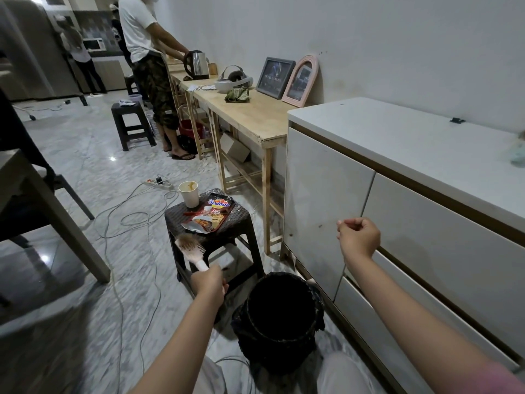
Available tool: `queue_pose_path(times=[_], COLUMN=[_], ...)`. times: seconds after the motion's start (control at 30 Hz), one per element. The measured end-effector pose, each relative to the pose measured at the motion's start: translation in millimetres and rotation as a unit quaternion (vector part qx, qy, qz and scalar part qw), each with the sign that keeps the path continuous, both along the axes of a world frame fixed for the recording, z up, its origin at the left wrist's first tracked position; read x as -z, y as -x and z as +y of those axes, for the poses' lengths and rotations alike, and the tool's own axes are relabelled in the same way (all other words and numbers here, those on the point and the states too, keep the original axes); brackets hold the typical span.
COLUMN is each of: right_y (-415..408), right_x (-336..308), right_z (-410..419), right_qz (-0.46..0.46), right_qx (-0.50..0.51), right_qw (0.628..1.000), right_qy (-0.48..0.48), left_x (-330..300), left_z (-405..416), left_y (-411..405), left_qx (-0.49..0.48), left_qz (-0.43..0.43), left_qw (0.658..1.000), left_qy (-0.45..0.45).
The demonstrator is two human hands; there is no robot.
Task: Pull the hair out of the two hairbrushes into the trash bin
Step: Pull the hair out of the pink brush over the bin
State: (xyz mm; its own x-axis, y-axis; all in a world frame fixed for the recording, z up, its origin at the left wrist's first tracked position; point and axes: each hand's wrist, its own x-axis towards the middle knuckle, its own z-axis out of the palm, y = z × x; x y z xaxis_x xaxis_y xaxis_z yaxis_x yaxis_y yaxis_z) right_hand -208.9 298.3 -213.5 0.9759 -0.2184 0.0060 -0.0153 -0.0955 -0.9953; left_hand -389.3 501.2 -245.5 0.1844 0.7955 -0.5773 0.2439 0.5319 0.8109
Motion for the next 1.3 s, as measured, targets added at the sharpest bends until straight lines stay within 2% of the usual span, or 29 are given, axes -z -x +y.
queue_pose_path(times=[0.23, 0.4, 0.7, 0.87, 0.93, 1.1, 1.3], right_y=[6, 11, 15, 25, 27, 29, 27], right_x=[7, 8, -7, -11, -8, -8, -13], right_z=[18, 28, 47, 59, 64, 67, 59], right_qz=[0.018, 0.028, 0.002, -0.009, -0.013, -0.001, -0.028], right_qx=[-0.088, -0.206, -0.281, -0.371, -0.366, -0.280, -0.268], right_qw=[0.991, 0.963, 0.951, 0.921, 0.922, 0.954, 0.956], right_qy=[0.099, 0.170, 0.132, 0.120, 0.126, 0.108, 0.115], left_x=[-8, -19, -32, -36, -34, -31, -33], left_z=[-18, -30, -53, -66, -71, -76, -69], left_y=[-12, -22, -26, -26, -27, -26, -24], left_qx=[0.158, 0.246, 0.324, 0.363, 0.367, 0.354, 0.316], left_qz=[0.000, 0.017, 0.016, 0.002, -0.007, -0.031, -0.038], left_qw=[0.986, 0.967, 0.943, 0.929, 0.927, 0.931, 0.947], left_qy=[-0.049, -0.065, -0.078, -0.075, -0.076, -0.081, -0.042])
